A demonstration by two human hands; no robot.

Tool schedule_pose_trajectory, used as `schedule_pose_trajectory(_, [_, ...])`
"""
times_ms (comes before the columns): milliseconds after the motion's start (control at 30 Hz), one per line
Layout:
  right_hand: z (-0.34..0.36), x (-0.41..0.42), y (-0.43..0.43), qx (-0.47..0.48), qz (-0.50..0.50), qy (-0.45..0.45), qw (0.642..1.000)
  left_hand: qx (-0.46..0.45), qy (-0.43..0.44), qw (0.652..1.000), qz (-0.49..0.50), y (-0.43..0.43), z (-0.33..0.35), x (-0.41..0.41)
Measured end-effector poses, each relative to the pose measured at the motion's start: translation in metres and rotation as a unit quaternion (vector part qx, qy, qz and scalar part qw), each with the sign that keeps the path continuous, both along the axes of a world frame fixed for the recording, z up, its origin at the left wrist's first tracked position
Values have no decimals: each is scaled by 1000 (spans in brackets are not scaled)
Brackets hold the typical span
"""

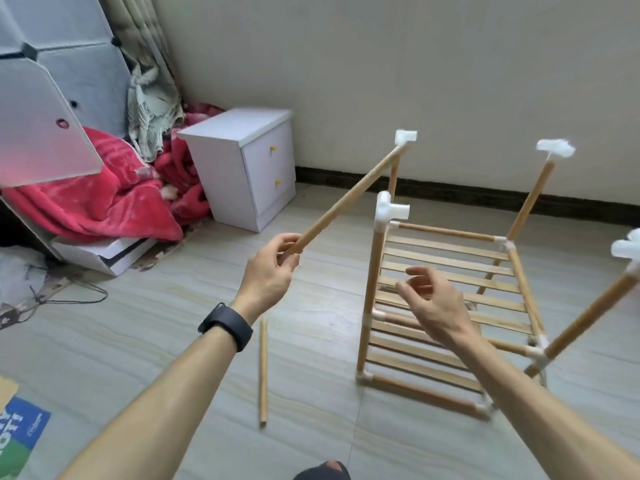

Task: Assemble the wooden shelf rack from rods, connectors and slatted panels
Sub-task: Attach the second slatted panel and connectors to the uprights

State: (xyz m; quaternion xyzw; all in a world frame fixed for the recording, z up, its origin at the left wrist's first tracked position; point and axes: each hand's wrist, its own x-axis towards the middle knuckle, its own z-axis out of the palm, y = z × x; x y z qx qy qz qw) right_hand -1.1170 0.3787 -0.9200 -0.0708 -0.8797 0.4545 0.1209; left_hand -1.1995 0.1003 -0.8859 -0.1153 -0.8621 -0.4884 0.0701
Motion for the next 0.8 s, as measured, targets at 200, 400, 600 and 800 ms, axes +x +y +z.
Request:
schedule_pose_trajectory(200, [131,11,1,-371,55,91,922,-94,294,946,-100,52,99,13])
schedule_pose_trajectory(400, [148,17,12,-492,-154,180,838,71,153,984,-62,109,110,13])
schedule_pose_trajectory(600, [114,44,32,-478,-236,178,827,169,-154,972,-56,151,65,5])
schedule_pose_trajectory(800, [112,52,43,-465,-220,161,842,169,-99,979,-59,156,54,-4])
